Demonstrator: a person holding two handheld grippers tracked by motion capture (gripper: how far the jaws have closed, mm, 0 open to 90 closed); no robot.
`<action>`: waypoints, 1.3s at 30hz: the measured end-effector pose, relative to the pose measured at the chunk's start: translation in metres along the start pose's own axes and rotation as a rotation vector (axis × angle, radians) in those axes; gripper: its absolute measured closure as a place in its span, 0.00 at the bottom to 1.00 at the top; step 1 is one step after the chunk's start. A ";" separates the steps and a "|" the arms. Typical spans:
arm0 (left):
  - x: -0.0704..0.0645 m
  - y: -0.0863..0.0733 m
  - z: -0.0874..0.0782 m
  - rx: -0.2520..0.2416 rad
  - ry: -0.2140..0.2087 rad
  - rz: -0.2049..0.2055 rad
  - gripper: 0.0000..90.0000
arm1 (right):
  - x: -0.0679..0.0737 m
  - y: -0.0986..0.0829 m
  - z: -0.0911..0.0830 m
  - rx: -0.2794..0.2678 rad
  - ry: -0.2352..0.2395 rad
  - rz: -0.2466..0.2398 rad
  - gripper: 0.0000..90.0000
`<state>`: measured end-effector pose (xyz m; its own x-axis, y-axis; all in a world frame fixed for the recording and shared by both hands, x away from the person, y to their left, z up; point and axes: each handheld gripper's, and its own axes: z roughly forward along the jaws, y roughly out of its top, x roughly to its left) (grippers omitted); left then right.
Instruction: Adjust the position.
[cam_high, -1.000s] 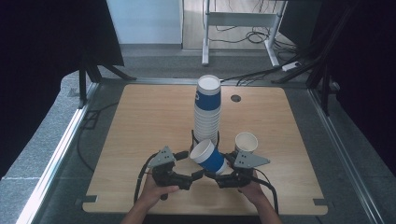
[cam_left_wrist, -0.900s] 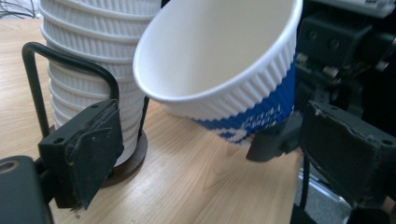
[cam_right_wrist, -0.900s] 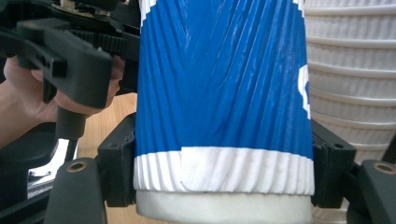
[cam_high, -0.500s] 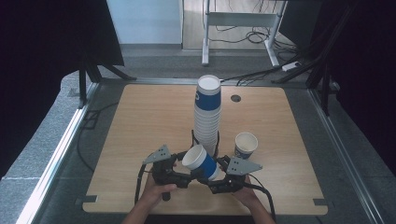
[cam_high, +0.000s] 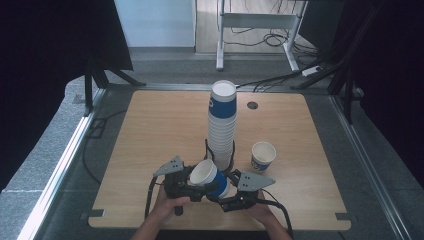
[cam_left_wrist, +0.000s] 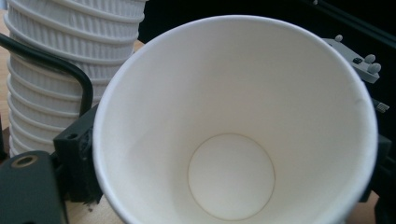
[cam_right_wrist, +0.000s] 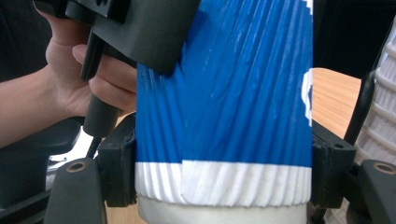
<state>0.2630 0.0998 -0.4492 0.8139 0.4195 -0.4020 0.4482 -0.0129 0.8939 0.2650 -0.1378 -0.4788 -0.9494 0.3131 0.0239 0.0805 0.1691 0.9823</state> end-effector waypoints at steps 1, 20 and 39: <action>0.000 0.000 0.000 0.002 0.001 0.003 0.15 | 0.000 0.000 0.000 0.002 0.000 -0.001 0.30; -0.009 0.002 -0.002 0.004 0.055 0.102 0.22 | -0.003 -0.002 -0.001 0.029 -0.018 0.016 0.25; -0.025 0.005 0.000 0.130 0.258 0.320 0.22 | -0.005 0.003 -0.011 0.064 -0.035 -0.006 0.22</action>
<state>0.2457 0.0890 -0.4346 0.8075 0.5890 -0.0314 0.2451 -0.2867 0.9261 0.2665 -0.1496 -0.4739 -0.9388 0.3443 0.0108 0.0955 0.2298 0.9685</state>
